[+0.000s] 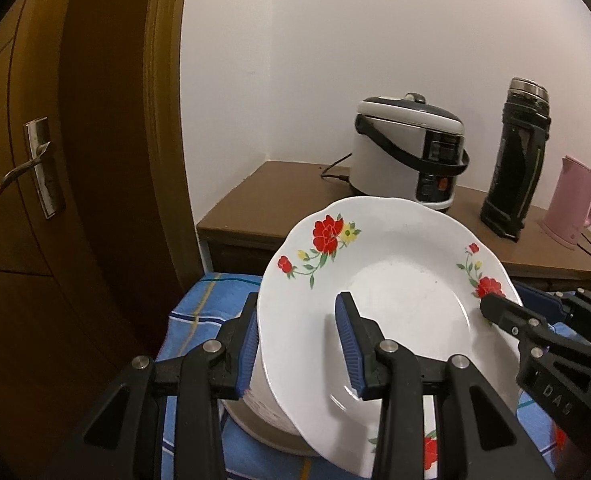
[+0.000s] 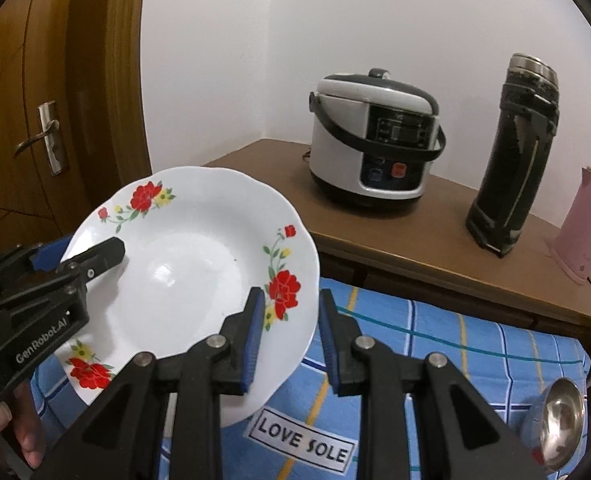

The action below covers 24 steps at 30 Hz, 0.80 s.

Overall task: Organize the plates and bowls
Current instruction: 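Lower the red-flower plate onto the pink-floral plate with both tools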

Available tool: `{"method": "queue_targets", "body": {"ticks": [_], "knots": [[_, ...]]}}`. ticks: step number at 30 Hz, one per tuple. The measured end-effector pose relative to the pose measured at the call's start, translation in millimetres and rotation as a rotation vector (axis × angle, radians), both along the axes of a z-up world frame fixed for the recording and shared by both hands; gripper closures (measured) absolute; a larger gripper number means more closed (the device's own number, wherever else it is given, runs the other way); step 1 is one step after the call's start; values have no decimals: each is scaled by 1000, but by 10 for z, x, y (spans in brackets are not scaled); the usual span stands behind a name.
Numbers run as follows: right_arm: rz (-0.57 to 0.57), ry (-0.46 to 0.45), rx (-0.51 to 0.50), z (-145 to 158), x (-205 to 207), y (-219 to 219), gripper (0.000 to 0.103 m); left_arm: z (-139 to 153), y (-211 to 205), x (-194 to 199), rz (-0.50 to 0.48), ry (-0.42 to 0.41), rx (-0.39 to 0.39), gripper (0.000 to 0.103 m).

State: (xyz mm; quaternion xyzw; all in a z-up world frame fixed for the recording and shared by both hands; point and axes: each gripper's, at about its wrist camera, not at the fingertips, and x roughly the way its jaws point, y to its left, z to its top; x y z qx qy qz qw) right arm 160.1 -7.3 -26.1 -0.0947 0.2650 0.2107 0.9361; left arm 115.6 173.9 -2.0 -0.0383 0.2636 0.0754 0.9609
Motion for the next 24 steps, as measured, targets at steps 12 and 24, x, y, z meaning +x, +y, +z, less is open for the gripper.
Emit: {"method": "queue_targets", "body": {"ticks": [12,24], "knots": [[13,33,-18,-192,219,235,76,-208,231,222,34,24,-19,63],[23,60,-22,-375,402,344,76,-385,380,343,52,30,-46,63]]}}
